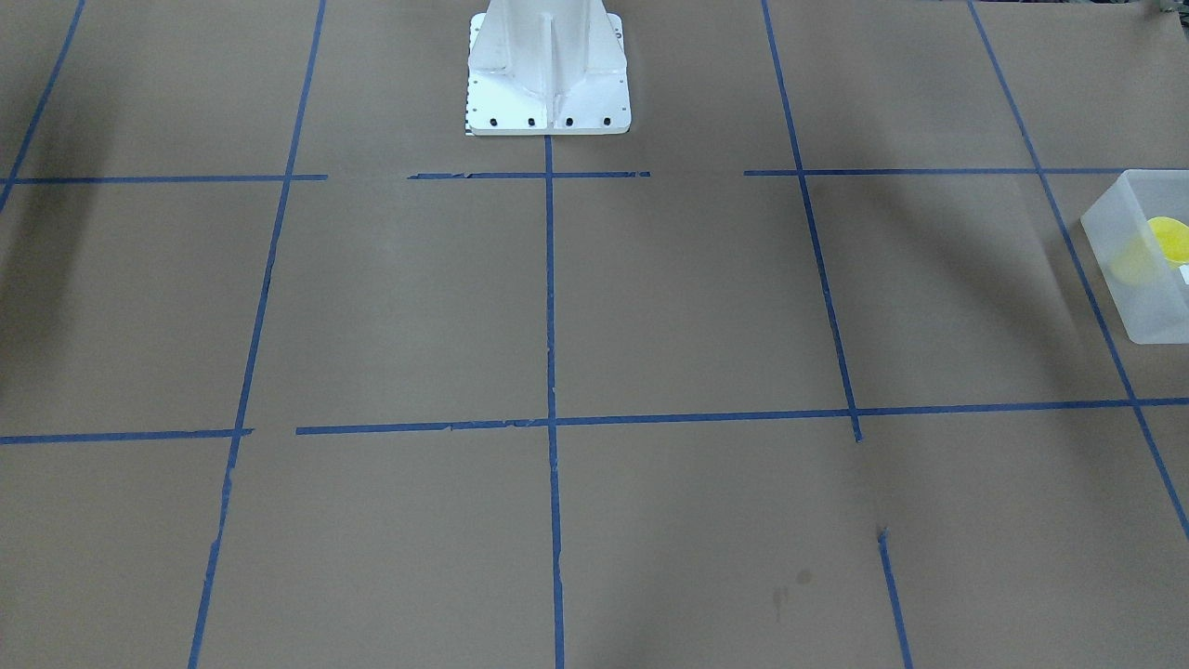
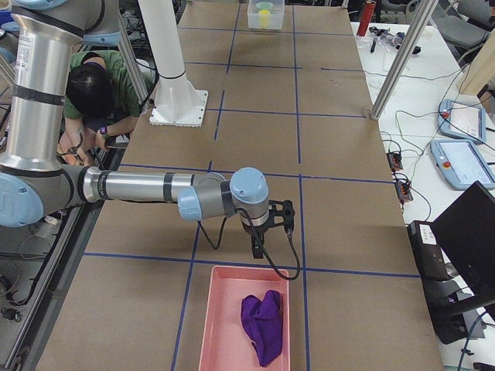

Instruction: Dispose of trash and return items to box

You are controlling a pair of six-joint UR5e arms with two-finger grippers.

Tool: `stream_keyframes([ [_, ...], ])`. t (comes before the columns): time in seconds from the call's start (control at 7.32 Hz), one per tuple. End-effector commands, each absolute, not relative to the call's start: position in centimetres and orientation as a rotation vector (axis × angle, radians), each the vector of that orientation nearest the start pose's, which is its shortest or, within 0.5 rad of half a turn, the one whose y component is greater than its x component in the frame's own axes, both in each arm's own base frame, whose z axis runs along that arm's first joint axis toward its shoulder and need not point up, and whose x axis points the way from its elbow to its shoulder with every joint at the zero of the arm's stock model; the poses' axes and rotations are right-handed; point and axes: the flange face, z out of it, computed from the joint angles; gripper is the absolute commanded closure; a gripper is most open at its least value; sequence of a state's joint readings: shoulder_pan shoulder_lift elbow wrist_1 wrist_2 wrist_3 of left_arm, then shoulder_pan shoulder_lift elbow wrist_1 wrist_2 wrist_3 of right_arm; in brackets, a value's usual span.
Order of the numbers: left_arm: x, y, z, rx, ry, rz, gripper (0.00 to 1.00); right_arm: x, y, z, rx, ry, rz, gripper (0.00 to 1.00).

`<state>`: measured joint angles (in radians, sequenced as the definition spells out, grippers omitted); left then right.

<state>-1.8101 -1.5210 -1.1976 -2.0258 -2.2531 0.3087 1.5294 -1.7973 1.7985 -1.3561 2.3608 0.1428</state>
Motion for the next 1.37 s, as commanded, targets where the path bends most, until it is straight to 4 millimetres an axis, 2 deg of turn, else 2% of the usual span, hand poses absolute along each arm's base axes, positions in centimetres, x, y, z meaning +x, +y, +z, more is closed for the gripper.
stream_keyframes([
  [0.0,-18.2,-45.0,73.4,0.353,0.610,0.096,0.00,4.6,-41.1,62.3,0.133,-0.802,0.010,0.00],
  [0.14,-18.3,-44.7,69.4,0.396,0.619,0.021,0.00,4.6,-41.1,62.3,0.132,-0.802,0.009,0.00],
  [0.27,-18.2,-45.0,66.3,0.439,0.640,-0.005,0.00,4.6,-41.1,62.4,0.132,-0.800,0.011,0.00],
  [0.41,-17.3,-45.8,63.4,0.489,0.652,0.040,0.00,4.6,-41.2,62.3,0.133,-0.799,0.009,0.00],
  [0.55,-15.1,-46.9,62.1,0.501,0.659,0.095,0.00,4.6,-41.2,62.3,0.134,-0.799,0.009,0.00],
  [0.68,-11.3,-47.9,59.6,0.526,0.660,0.193,0.00,4.6,-41.1,62.5,0.131,-0.800,0.007,0.00],
  [0.96,-8.6,-48.4,59.2,0.505,0.680,0.239,0.00,4.6,-41.1,62.4,0.132,-0.799,0.008,0.00],
  [1.09,-7.4,-48.6,59.8,0.403,0.705,0.185,0.00,4.6,-41.1,62.4,0.132,-0.799,0.008,0.00],
  [1.23,-7.3,-48.5,59.7,0.338,0.715,0.149,0.00,4.6,-41.2,62.3,0.133,-0.799,0.008,0.00],
])
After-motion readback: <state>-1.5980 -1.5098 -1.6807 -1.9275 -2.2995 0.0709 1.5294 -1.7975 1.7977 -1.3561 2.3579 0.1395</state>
